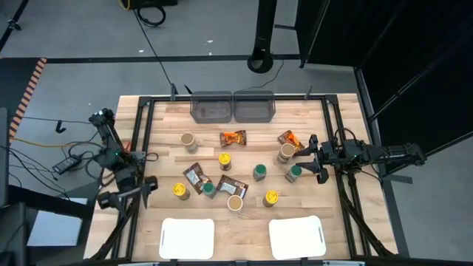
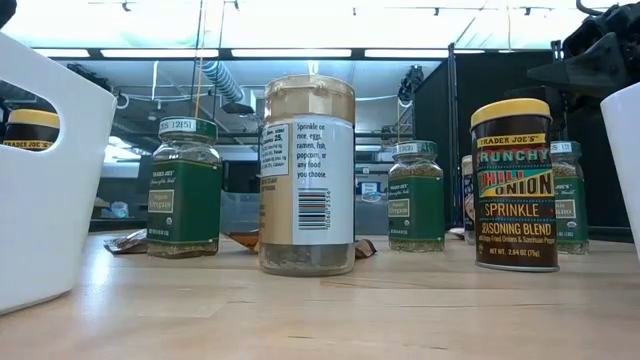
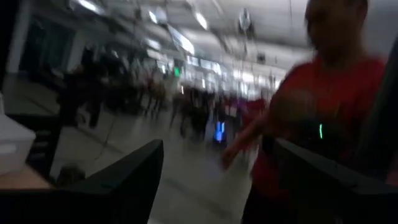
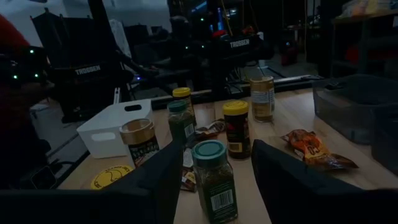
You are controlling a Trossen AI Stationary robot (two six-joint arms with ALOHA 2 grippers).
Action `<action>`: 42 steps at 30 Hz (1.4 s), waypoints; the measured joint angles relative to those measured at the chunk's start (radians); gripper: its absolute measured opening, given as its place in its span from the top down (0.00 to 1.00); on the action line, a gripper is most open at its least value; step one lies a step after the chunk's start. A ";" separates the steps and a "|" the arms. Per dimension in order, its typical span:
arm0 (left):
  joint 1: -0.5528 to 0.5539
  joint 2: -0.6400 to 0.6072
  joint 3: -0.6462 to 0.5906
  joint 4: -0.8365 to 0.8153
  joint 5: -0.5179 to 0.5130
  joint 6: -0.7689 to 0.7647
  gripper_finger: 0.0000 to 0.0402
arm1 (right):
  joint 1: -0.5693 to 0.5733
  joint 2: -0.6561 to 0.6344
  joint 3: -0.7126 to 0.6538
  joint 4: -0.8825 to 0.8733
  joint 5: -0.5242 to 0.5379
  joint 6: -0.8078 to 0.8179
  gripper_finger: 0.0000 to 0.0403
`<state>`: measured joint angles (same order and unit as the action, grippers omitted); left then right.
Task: Sort spices by type
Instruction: Put the top left golden seasoning bottle into the left black bin
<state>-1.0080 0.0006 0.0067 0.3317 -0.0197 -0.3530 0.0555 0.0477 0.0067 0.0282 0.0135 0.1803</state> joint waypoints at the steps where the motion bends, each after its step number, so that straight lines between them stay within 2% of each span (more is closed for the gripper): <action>1: 0.000 0.000 0.000 0.037 -0.023 -0.019 0.24 | 0.000 0.000 0.000 0.000 0.000 0.000 0.51; 7: 0.000 0.000 0.000 0.230 -0.084 -0.015 0.24 | 0.000 0.000 0.000 0.000 0.000 0.000 0.51; 13: 0.000 0.000 0.000 0.302 -0.188 0.056 0.24 | 0.000 0.000 0.000 0.000 0.000 0.000 0.51; 16: 0.000 0.000 0.002 0.373 -0.345 0.147 0.24 | 0.000 0.000 0.000 0.000 0.000 0.000 0.51; 19: 0.000 0.001 0.031 0.484 -0.586 0.310 0.24 | 0.000 0.000 0.000 0.000 0.006 -0.014 0.51; 21: 0.001 -0.002 0.067 0.517 -0.722 0.360 0.24 | -0.001 0.000 0.000 0.000 0.049 -0.064 0.51; 22: 0.000 -0.001 0.088 0.478 -0.771 0.365 0.24 | -0.001 0.000 0.000 0.002 0.071 -0.079 0.51; 25: 0.000 0.033 0.189 0.226 -0.919 0.310 0.24 | -0.001 0.000 0.000 0.020 0.129 -0.087 0.51; 31: 0.000 0.244 0.475 -0.268 -1.295 0.146 0.24 | -0.001 0.000 0.000 0.070 0.228 -0.109 0.51; 34: 0.000 0.362 0.605 -0.346 -1.446 0.119 0.24 | -0.001 0.000 0.000 0.123 0.229 -0.058 0.51; 36: 0.000 0.448 0.678 -0.359 -1.527 0.161 0.24 | -0.001 0.000 0.000 0.143 0.229 -0.003 0.51; 42: 0.057 0.635 0.876 -0.341 -1.553 0.326 0.24 | -0.001 0.000 0.000 0.265 0.229 0.197 0.51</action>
<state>-0.9515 0.6360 0.8823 -0.0089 -1.5728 -0.0273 0.0545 0.0475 0.0063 0.2929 0.2424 0.3774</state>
